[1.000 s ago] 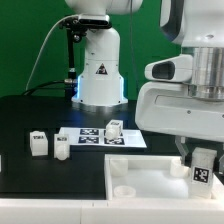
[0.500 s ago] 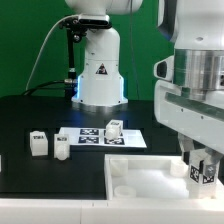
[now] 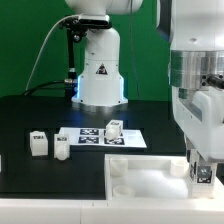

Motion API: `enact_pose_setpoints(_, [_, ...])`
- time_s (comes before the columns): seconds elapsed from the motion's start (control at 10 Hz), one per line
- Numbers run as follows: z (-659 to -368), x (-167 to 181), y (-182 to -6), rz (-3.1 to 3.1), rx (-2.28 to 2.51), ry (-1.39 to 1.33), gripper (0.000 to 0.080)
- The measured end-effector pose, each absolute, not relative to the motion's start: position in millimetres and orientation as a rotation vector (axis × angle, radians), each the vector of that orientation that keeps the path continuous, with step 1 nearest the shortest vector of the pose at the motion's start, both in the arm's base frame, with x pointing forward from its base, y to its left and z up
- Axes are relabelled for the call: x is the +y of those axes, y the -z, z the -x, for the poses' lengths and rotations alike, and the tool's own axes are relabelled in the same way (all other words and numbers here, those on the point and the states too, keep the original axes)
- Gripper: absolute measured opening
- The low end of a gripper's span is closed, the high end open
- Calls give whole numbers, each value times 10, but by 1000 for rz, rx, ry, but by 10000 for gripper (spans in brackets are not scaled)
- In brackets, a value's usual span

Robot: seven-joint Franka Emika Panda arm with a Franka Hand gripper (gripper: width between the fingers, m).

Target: Assemble one leg

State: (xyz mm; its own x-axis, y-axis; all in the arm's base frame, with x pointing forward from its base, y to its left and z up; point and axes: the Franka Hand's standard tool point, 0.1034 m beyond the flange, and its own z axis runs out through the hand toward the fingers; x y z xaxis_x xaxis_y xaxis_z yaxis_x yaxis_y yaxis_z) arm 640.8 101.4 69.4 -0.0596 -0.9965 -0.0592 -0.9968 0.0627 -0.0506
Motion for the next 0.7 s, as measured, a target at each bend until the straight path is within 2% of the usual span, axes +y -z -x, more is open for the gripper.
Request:
enact_pose_setpoints(0.1, [-6407, 1015, -694, 2111, 2222, -5, 543])
enact_pose_setpoints(0.2, [-6406, 1019, -712, 2369, 1971, 0, 543])
enact_pose_setpoints(0.3, [-6410, 1053, -713, 2555, 1716, 11, 628])
enact_pose_setpoints(0.7, [-6389, 1091, -701, 2825, 1239, 24, 648])
